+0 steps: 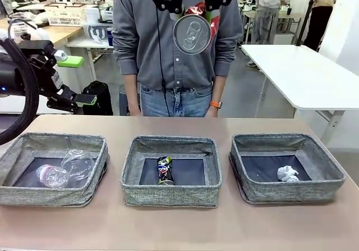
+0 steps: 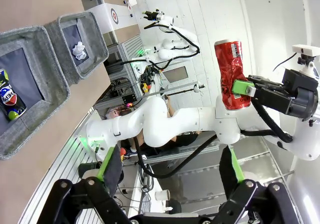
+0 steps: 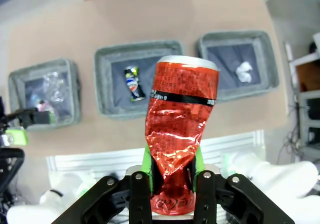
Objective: Sort the waste into the appropriate baskets.
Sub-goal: Place the picked waste into the Fabric basket indicated by the person.
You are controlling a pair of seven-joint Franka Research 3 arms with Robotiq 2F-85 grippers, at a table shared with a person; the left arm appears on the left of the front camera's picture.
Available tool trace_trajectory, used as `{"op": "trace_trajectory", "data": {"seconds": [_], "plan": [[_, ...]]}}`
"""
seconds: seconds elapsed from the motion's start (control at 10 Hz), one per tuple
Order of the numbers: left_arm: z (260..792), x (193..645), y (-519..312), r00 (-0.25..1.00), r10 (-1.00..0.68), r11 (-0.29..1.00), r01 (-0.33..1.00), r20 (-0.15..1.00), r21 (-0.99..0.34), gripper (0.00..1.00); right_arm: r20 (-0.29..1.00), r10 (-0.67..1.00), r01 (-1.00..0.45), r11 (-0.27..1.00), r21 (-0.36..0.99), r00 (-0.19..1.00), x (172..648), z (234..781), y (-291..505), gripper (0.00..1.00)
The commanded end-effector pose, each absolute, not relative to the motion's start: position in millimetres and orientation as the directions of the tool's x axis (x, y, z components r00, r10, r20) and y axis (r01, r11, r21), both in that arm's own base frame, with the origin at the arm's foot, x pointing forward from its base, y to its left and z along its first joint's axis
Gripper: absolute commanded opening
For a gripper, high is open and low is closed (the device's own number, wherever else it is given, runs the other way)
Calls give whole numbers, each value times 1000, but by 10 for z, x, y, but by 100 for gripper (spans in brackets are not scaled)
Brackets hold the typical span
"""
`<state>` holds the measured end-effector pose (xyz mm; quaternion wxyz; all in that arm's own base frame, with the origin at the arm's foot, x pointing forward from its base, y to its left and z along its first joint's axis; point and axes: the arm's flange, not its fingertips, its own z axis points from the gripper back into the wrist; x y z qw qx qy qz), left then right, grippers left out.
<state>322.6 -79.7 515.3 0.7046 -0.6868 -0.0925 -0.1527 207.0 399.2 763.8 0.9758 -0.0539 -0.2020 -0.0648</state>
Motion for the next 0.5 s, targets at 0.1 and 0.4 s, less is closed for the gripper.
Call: {"op": "trace_trajectory", "data": {"seconds": [0.1,0.4], "plan": [[5137,3177,-820,930,-81,-13,359,359,-933,100,407,-107,152,985,-81,907,2059,7650,3978,34],[5137,3177,-820,930,-81,-13,359,359,-933,100,407,-107,152,985,-81,907,2059,7650,3978,34]]}}
